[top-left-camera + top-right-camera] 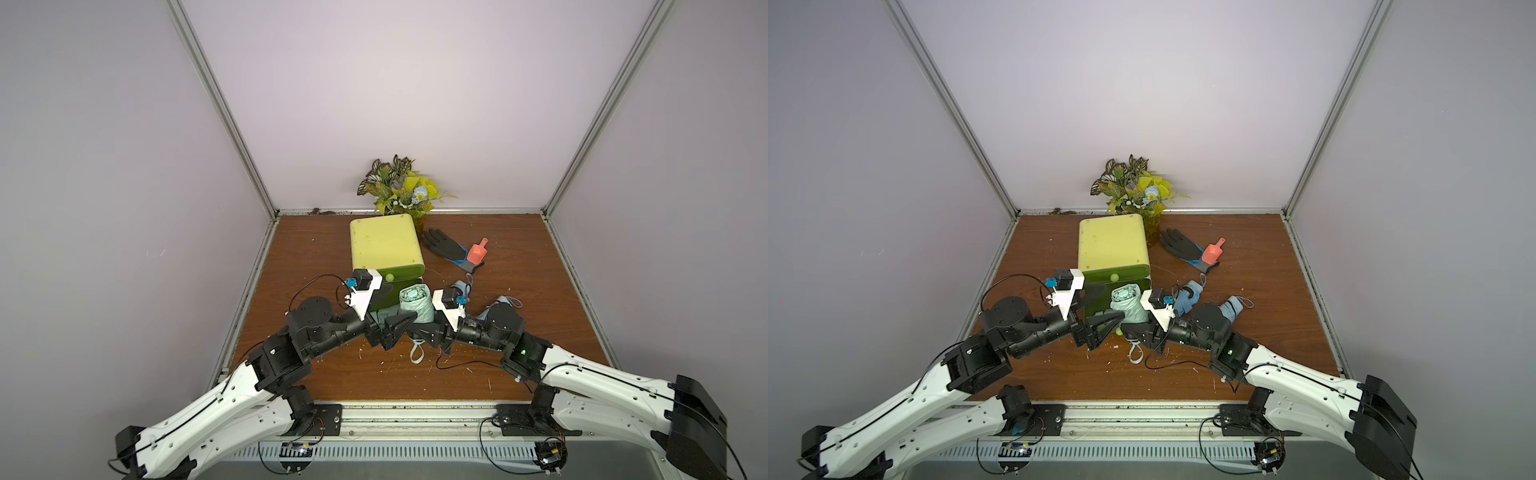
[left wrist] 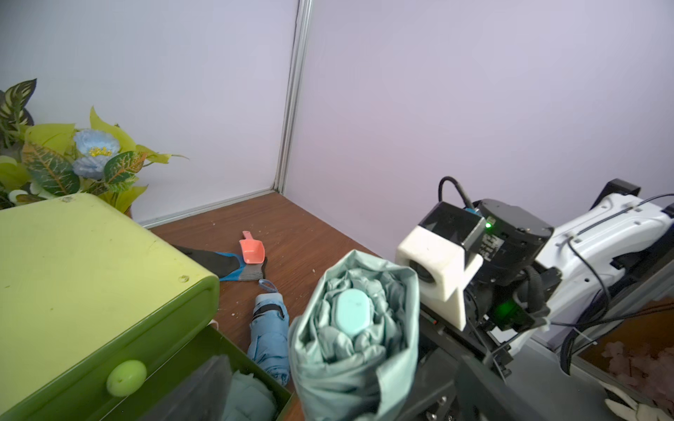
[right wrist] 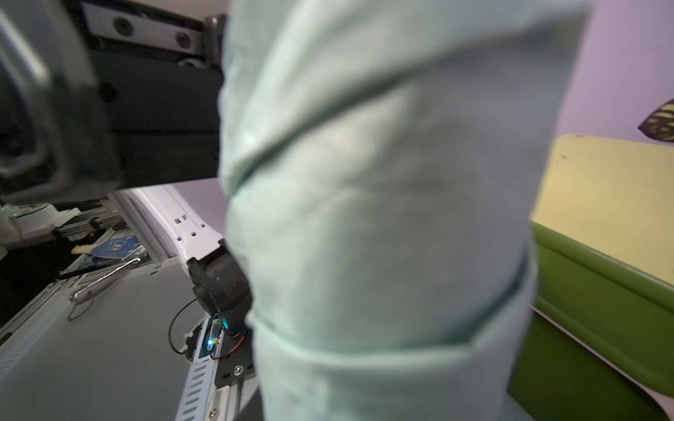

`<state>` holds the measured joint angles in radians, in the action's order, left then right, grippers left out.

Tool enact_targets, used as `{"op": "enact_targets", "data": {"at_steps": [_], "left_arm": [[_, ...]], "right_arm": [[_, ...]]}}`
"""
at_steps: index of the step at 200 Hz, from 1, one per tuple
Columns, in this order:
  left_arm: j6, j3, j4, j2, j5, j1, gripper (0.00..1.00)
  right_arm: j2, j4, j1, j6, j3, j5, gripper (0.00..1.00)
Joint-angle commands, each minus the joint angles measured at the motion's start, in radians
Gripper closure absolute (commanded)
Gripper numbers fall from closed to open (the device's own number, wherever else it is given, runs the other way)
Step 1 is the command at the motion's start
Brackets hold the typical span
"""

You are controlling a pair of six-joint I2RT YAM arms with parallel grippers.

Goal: Place the umbrella in the drawer by color
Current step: Place the umbrella in the drawer.

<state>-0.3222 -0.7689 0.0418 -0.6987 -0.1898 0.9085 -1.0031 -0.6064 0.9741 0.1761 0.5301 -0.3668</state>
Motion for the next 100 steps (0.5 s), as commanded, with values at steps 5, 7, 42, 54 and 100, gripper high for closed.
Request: {"op": "enact_targets", "data": {"at_steps": [5, 7, 42, 54, 100], "left_arm": [[-0.014, 0.019, -0.125, -0.01, -0.065, -0.01, 0.04], [-0.014, 0.019, -0.127, -0.011, -0.068, -0.01, 0.04], [-0.027, 0.019, -0.187, -0.065, -0.164, -0.01, 0.1], [-0.03, 0.016, -0.199, -0.081, -0.187, -0.011, 0.19], [-0.035, 0.003, -0.218, -0.085, -0.216, -0.01, 0.79]], "right_arm": [[0.013, -0.24, 0.0, 0.03, 0.015, -0.135, 0.61], [0.014, -0.24, 0.001, 0.03, 0.014, -0.14, 0.61], [0.042, -0.268, 0.001, 0.026, -0.004, -0.202, 0.61], [0.047, -0.277, 0.002, 0.029, -0.008, -0.213, 0.61], [0.065, -0.261, 0.001, 0.004, -0.031, -0.174, 0.59]]}}
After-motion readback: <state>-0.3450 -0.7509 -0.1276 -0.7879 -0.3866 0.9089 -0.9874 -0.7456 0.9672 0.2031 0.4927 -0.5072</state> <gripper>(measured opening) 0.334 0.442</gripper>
